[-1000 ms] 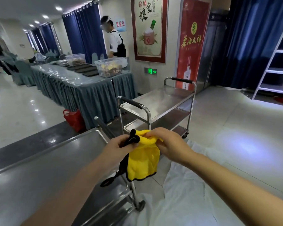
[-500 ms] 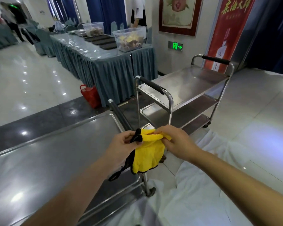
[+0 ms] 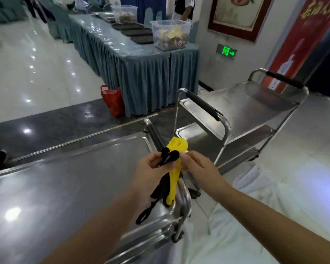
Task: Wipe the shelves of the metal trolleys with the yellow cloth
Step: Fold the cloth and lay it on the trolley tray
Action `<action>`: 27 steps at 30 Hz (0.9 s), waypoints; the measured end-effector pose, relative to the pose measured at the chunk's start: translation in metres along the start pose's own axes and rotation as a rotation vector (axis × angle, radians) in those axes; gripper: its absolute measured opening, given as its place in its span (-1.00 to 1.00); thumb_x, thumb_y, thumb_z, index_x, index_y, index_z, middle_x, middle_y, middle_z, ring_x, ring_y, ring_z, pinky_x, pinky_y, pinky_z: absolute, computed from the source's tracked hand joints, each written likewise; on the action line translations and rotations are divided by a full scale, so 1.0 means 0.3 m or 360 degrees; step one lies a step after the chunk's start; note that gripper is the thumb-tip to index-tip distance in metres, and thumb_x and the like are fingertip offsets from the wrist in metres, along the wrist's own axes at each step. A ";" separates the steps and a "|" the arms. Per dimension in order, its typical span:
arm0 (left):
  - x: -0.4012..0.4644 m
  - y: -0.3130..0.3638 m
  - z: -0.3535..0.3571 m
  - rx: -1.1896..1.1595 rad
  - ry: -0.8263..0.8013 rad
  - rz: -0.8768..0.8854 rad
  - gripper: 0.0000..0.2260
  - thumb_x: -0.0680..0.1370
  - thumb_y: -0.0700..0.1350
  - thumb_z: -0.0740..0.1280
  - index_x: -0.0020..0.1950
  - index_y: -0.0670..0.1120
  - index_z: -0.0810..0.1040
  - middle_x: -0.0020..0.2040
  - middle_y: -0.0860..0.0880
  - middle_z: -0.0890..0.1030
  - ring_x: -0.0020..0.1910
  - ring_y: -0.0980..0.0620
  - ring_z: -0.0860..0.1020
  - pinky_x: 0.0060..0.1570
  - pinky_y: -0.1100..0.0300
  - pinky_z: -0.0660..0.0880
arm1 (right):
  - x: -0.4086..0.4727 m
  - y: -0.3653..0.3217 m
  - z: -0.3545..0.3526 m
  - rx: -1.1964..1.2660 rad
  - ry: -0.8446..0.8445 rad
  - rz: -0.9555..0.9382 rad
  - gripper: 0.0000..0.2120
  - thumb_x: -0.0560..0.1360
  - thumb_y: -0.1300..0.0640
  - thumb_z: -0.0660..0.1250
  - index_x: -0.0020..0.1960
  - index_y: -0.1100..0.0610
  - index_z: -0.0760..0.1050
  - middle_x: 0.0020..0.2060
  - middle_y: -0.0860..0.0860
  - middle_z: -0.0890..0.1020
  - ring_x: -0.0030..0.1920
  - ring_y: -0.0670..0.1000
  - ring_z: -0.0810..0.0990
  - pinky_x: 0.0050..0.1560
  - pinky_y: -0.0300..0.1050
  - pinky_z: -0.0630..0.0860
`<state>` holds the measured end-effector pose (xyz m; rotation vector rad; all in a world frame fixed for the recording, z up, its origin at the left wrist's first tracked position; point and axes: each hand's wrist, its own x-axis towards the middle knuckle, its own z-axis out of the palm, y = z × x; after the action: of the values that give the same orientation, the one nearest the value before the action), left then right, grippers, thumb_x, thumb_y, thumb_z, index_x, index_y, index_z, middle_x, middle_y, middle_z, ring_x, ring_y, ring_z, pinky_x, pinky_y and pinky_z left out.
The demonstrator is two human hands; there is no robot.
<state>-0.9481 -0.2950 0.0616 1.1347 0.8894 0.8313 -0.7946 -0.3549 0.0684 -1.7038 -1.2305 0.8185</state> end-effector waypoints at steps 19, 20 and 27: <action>0.144 0.028 -0.174 -0.0030 0.0564 -0.0244 -0.90 0.58 -0.22 0.29 -0.08 -0.13 0.60 -0.18 -0.07 0.67 -0.22 0.01 0.65 -0.17 0.18 0.60 | 0.358 -0.019 0.124 -0.0087 -0.0648 -0.0100 -0.76 0.59 0.02 0.22 -0.14 0.16 0.49 -0.32 0.04 0.51 -0.26 -0.04 0.46 -0.18 -0.07 0.38; 0.148 0.032 -0.199 -0.0032 0.0645 -0.0259 -0.88 0.59 -0.23 0.27 -0.08 -0.13 0.58 -0.17 -0.09 0.65 -0.20 -0.02 0.64 -0.14 0.15 0.59 | 0.377 -0.016 0.119 -0.0048 -0.0683 -0.0118 -0.77 0.59 0.03 0.22 -0.08 0.17 0.51 -0.28 0.11 0.54 -0.23 -0.03 0.48 -0.18 -0.08 0.40; 0.109 0.029 -0.394 -0.0220 0.1403 -0.0308 -0.81 0.59 -0.19 0.24 0.16 -0.21 0.52 -0.02 -0.17 0.62 -0.05 -0.16 0.60 -0.10 0.04 0.53 | 0.487 0.021 0.116 0.0006 -0.0843 -0.0188 -0.73 0.60 0.03 0.21 0.03 0.24 0.50 -0.05 0.29 0.55 -0.11 0.17 0.53 -0.08 0.06 0.47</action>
<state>-1.0425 -0.2182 0.0435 0.5155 1.6020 1.2298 -0.7787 -0.2073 0.0445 -1.4356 -1.6586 1.2455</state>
